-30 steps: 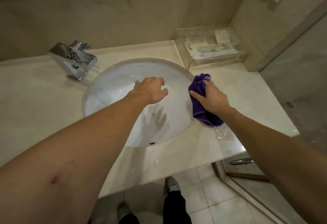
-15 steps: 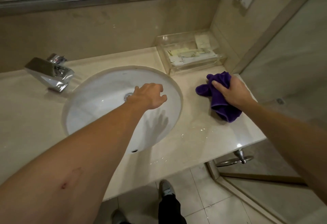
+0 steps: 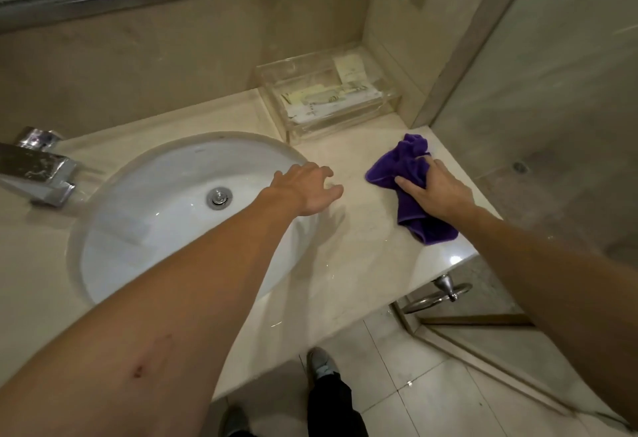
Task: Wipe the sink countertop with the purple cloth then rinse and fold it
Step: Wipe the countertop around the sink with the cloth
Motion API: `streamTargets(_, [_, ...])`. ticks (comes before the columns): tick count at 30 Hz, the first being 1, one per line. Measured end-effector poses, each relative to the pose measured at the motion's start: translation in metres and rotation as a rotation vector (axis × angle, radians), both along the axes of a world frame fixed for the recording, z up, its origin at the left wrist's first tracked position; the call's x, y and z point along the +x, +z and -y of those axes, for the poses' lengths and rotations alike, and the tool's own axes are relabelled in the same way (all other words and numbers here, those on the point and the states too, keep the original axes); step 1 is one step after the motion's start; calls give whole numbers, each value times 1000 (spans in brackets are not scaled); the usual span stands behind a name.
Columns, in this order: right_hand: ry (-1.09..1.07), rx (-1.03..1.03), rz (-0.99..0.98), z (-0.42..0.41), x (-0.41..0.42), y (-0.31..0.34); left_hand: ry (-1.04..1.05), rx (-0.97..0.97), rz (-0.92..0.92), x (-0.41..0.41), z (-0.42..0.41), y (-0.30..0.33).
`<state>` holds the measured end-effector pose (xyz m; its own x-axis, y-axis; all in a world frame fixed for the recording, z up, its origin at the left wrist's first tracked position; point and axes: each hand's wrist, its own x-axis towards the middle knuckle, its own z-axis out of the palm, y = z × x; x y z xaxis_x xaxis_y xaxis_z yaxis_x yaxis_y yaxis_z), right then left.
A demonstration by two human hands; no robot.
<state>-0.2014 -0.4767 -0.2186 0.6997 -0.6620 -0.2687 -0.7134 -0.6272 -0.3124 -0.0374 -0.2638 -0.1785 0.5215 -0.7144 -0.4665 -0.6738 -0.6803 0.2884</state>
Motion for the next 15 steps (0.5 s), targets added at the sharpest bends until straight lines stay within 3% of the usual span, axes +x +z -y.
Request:
streamTargets(8, [-127, 12, 1, -29, -39, -5, -95, -13, 11, 5, -43, -10])
streamTargets(15, [-253, -3, 91, -120, -44, -15, -120, -19, -25, 13, -90, -8])
